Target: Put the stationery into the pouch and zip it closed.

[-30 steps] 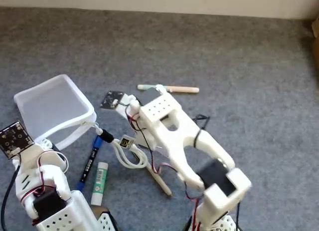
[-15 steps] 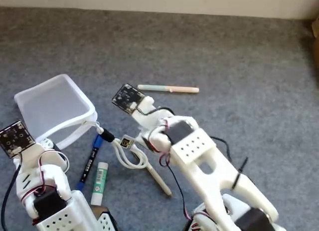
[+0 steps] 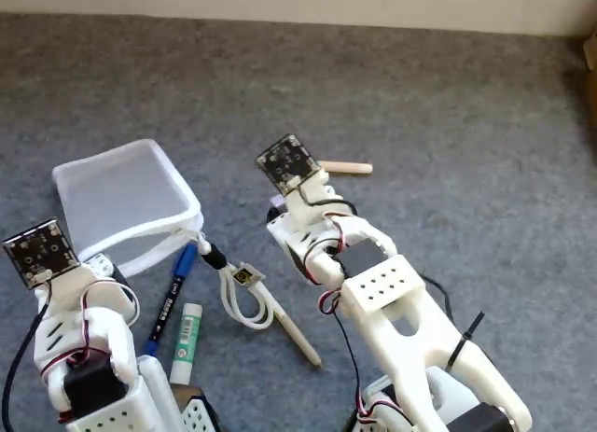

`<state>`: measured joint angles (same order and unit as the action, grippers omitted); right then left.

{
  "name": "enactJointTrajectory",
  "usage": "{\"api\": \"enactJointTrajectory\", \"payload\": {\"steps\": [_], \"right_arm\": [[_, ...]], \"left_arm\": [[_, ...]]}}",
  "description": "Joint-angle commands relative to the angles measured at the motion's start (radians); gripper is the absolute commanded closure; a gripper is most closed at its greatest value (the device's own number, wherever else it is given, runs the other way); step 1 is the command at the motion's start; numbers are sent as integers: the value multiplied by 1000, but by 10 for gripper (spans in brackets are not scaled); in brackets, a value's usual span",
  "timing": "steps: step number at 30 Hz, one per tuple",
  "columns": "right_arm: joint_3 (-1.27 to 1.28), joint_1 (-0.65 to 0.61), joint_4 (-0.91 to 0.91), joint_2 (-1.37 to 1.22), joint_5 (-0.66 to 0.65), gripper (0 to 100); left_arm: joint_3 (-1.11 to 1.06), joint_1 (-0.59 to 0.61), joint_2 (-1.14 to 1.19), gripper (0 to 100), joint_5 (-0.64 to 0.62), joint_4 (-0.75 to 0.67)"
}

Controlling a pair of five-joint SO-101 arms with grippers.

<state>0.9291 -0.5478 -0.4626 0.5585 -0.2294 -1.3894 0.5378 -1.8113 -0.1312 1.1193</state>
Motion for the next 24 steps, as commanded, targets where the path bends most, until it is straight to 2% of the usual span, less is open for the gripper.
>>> {"api": "enactJointTrajectory", "payload": {"steps": [1,4,8,13,17,24], "right_arm": [[4,19,87,47,41,995],[19,19,110,47,46,995],[21,19,114,47,46,995],[22,19,114,47,46,995],[22,21,114,47,44,995],[22,21,114,47,44,995]], "left_arm": [[108,-97,-5,989,23,26],[119,-153,-4,986,25,23],[156,-231,-2,987,92,41],[277,-286,-1,986,94,100],[374,-312,1,986,91,146],[440,-315,2,989,91,147]]}}
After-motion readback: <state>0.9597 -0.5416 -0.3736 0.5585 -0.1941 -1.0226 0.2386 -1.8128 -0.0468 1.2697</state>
